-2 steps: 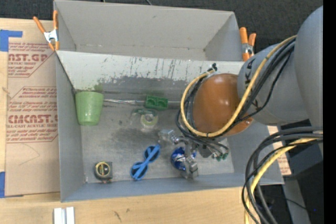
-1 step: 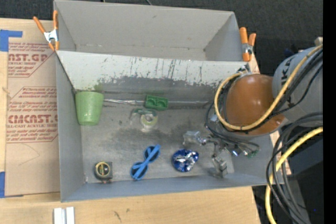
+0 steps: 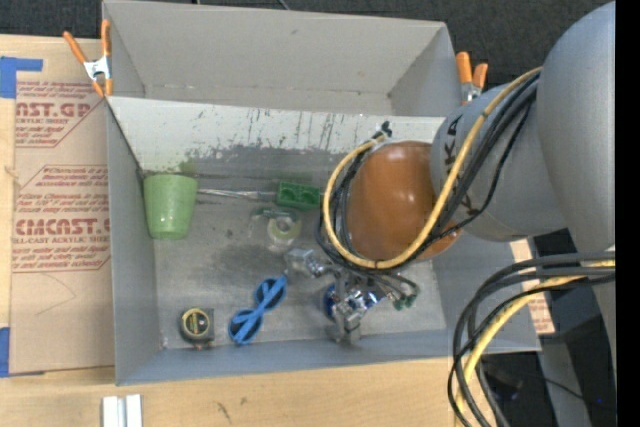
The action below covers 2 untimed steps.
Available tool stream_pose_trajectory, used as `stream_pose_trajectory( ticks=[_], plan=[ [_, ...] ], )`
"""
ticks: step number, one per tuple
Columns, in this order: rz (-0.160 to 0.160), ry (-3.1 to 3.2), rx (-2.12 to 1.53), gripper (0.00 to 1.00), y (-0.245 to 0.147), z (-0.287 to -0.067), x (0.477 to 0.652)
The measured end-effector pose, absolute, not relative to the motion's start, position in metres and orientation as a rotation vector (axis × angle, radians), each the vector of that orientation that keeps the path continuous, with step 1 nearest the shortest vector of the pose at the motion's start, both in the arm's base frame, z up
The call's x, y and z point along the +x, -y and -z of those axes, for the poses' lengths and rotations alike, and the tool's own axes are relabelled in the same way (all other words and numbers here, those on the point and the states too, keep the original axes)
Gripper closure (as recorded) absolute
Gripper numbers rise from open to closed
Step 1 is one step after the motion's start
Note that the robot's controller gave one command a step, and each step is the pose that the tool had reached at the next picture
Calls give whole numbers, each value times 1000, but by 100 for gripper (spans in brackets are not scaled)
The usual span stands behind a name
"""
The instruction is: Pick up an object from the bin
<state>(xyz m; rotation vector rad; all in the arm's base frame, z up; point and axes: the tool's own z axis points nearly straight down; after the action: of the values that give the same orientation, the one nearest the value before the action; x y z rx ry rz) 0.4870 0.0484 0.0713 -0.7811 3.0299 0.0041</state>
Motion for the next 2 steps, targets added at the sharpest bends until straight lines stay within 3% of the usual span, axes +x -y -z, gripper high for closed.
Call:
stream_pose_trajectory(
  ticks=[1,2],
  plan=[
    [2,-2846,-1329,0,40,-86,489],
    [-3,-2773,-1473,0,6,-70,487]
  ],
)
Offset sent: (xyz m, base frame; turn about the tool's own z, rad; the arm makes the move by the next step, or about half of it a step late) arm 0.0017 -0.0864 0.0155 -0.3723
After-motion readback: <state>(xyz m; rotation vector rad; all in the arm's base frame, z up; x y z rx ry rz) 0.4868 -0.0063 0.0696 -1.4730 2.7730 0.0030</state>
